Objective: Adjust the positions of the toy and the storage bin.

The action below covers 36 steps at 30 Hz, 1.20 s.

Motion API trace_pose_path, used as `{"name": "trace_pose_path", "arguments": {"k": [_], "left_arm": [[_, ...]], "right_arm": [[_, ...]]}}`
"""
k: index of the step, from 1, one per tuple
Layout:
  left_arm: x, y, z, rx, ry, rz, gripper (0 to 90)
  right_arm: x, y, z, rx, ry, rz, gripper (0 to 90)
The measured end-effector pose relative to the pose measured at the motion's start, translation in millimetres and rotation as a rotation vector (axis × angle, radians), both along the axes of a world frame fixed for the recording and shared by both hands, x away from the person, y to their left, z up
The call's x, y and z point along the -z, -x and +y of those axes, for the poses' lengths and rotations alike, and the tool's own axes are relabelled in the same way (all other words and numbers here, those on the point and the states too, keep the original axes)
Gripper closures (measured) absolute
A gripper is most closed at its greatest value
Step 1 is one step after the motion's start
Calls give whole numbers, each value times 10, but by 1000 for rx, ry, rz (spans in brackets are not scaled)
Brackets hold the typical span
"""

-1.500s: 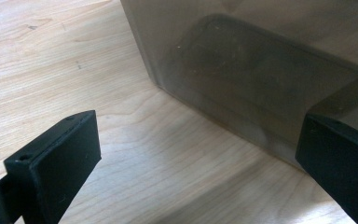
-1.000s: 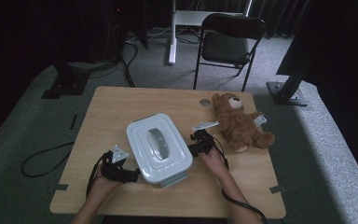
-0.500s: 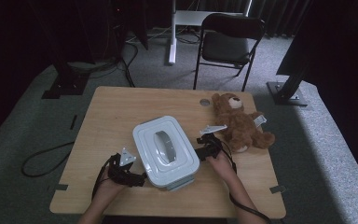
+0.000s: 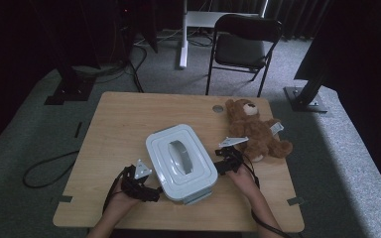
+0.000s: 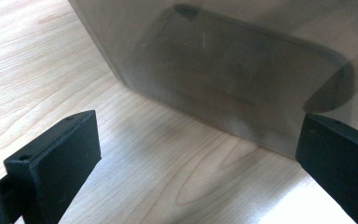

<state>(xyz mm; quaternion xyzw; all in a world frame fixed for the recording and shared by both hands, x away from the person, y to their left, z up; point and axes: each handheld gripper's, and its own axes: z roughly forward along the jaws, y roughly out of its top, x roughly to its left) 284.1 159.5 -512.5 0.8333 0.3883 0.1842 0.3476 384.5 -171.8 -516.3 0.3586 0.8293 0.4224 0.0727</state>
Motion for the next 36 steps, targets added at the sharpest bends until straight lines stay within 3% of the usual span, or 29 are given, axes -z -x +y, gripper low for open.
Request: {"name": "trace_pose_path", "arguments": {"k": [15, 17, 23, 25, 33, 34, 36], "left_arm": [[15, 25, -21, 11, 28, 15, 5], [16, 15, 30, 3, 65, 30, 5], [0, 54, 174, 24, 53, 44, 6], [-16, 70, 250, 31, 82, 58, 6], [-120, 112, 458, -16, 108, 36, 6], [-172, 135, 490, -17, 115, 28, 6], [-226, 155, 507, -14, 118, 17, 6]], "right_arm": [[18, 61, -81, 0, -17, 14, 161], [26, 69, -86, 12, -17, -15, 129], [89, 102, -148, 43, -21, -44, 123], [131, 121, -181, 45, -10, -50, 124], [268, 212, -290, 55, 23, -50, 124], [294, 263, -333, 71, 47, -75, 124], [312, 302, -380, 77, 50, -77, 124]]}}
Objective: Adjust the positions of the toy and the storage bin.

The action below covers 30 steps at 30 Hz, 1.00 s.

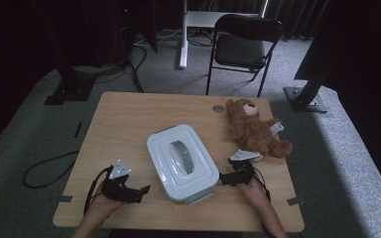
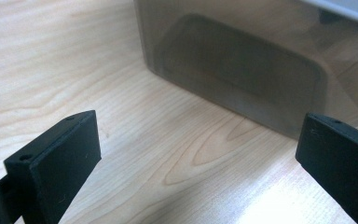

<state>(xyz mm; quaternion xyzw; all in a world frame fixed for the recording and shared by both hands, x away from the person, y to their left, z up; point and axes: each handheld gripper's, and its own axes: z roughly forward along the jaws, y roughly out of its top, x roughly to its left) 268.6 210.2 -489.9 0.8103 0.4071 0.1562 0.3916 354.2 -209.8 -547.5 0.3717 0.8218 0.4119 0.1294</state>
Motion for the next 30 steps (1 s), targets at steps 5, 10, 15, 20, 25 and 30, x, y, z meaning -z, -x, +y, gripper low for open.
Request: {"name": "trace_pose_path", "arguments": {"k": [5, 10, 15, 20, 25, 30], "left_arm": [[-167, 62, 22, 10, 7, -37, 6], [-295, 97, 38, 16, 15, -65, 6], [-401, 125, 27, 32, 26, -85, 6], [-538, 114, -95, 86, 39, -93, 6], [-573, 76, -223, 117, 58, -85, 6], [-604, 19, -359, 135, 69, -84, 6]], "right_arm": [[47, 107, -121, 9, 6, 1, 124], [65, 175, -200, 23, 16, 4, 124], [78, 283, -378, 58, 7, 4, 124], [103, 371, -567, 115, 14, 2, 124], [118, 397, -682, 154, 16, -3, 125], [132, 427, -744, 205, 24, -13, 125]]}}
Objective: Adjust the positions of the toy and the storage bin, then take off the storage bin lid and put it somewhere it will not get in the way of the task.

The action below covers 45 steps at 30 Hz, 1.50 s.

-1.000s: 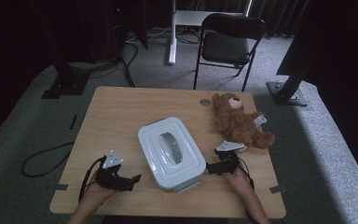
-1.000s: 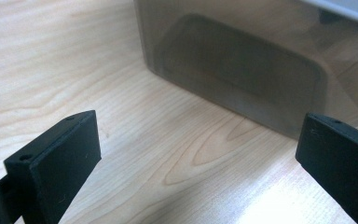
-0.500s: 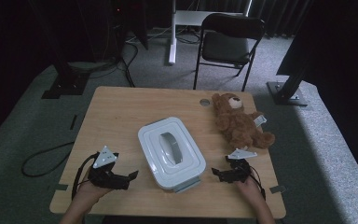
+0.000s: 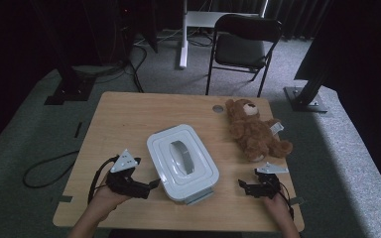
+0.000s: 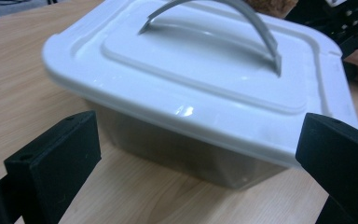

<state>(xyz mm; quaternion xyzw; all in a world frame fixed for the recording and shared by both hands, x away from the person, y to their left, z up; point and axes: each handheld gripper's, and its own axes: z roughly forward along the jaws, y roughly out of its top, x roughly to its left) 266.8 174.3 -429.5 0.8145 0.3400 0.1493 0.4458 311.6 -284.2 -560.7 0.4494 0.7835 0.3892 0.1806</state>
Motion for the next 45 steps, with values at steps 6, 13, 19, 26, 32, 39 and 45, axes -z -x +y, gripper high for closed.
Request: {"name": "trace_pose_path", "arguments": {"k": [6, 13, 19, 26, 32, 39, 45], "left_arm": [[-37, -81, -173, 33, -12, 2, 6], [-46, -154, -322, 50, -16, 17, 5], [-57, -208, -399, 45, -35, 28, 5], [-82, -274, -490, 65, -40, 39, 5], [-74, -334, -595, 80, -42, 58, 6], [-60, -369, -694, 89, -49, 70, 6], [-28, -399, -764, 95, -50, 87, 6]], "right_arm": [[19, 34, -30, 41, 17, 3, 124], [14, 33, -63, 73, 2, -10, 124], [19, 24, -49, 73, 18, 3, 124], [24, 9, -54, 85, 16, 16, 125], [25, 14, -47, 85, 27, 15, 125], [25, 19, -38, 69, 33, 9, 125], [26, 20, -32, 69, 40, 9, 125]]}}
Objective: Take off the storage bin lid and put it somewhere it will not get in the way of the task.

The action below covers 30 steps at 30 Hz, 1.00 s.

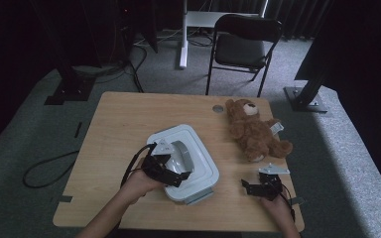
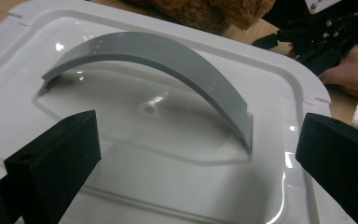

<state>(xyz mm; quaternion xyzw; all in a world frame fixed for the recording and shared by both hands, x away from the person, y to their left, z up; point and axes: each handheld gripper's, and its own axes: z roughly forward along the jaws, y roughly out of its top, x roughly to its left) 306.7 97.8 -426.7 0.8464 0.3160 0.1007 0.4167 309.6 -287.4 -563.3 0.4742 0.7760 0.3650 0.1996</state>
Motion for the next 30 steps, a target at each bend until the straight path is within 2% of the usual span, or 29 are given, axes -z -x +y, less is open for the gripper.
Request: {"name": "trace_pose_path", "arguments": {"k": [11, 12, 15, 18, 20, 26, 30], "left_arm": [[27, -27, -162, 16, -12, -5, 14], [36, -17, -186, 19, -10, -12, 59], [39, -30, -207, 5, 2, -17, 67], [34, -55, -217, -11, 21, -12, 151], [29, -61, -228, -28, 15, -14, 163], [35, -98, -201, -50, 39, -2, 338], [36, -103, -203, -44, 41, 0, 363]], "right_arm": [[1, 0, 9, 5, 9, 0, 126], [1, 1, 12, 5, 11, 1, 126], [1, 1, 12, 6, 11, 1, 128], [0, 0, 5, 7, 4, 2, 129], [0, 0, 2, 6, 1, 2, 129], [0, 1, 4, 5, 4, 1, 132], [0, 0, 4, 6, 4, 2, 132]]}}
